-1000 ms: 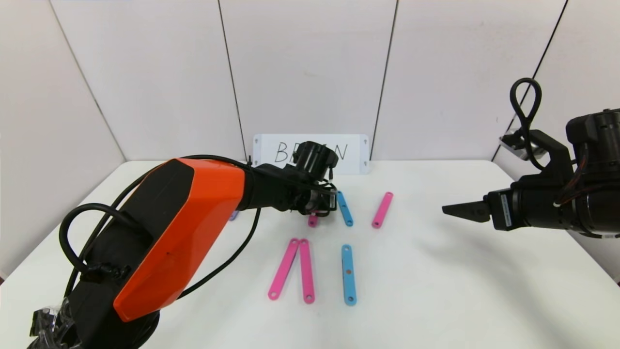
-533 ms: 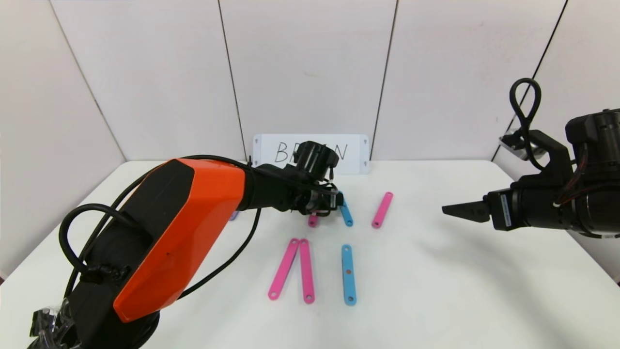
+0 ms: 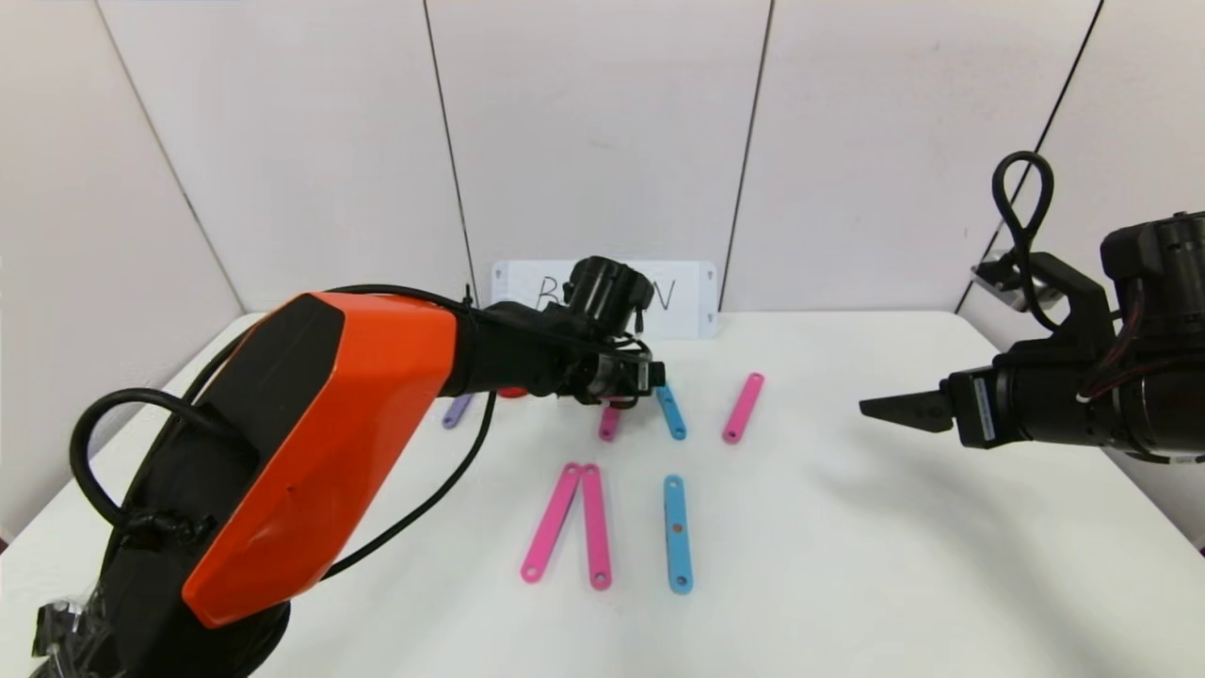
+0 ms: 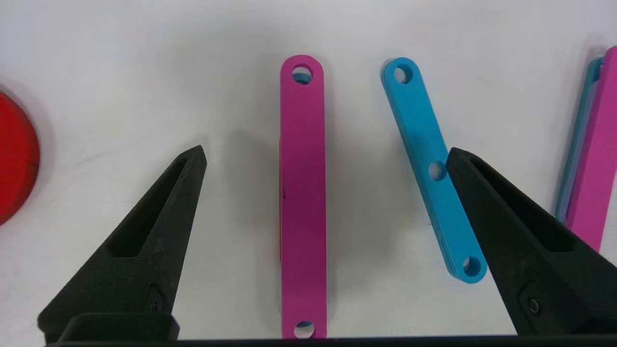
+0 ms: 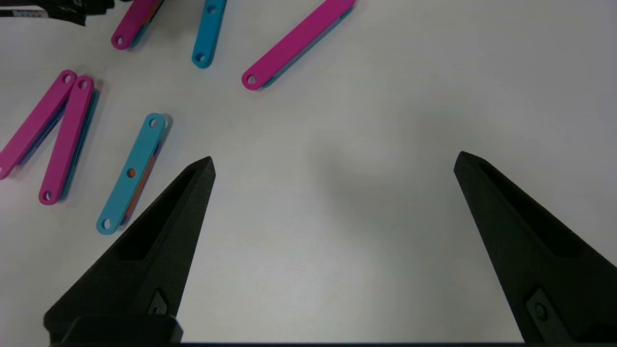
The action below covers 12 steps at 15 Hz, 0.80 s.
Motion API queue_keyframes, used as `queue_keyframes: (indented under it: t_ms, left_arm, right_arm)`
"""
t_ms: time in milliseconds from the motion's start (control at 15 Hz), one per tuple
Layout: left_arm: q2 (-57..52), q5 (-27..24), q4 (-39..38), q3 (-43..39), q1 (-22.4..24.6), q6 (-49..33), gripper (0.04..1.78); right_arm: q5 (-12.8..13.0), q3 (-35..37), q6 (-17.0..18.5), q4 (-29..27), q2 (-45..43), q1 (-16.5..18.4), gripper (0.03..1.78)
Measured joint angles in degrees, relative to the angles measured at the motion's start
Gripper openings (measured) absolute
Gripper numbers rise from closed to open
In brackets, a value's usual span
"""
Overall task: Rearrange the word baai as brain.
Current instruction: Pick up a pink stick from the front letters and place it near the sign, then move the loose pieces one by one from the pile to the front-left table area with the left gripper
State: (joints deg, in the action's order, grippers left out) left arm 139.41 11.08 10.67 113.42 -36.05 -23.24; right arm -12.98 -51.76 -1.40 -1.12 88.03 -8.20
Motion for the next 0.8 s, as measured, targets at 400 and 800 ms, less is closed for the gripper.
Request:
queue_keyframes:
  t_ms: [400, 800]
  left_arm:
    - [-6.61, 1.40, 8.64, -0.22, 6.21, 2.55, 1.73]
    - [-9.95, 1.40, 14.58, -0.22, 15.27, 4.55, 1.73]
  right_arm:
    - [0.00, 0.00, 0.02, -0.02, 0.30, -0.04, 1.74]
    - [-0.02, 0.09, 0.04, 0.00, 0.83, -0.02, 1.74]
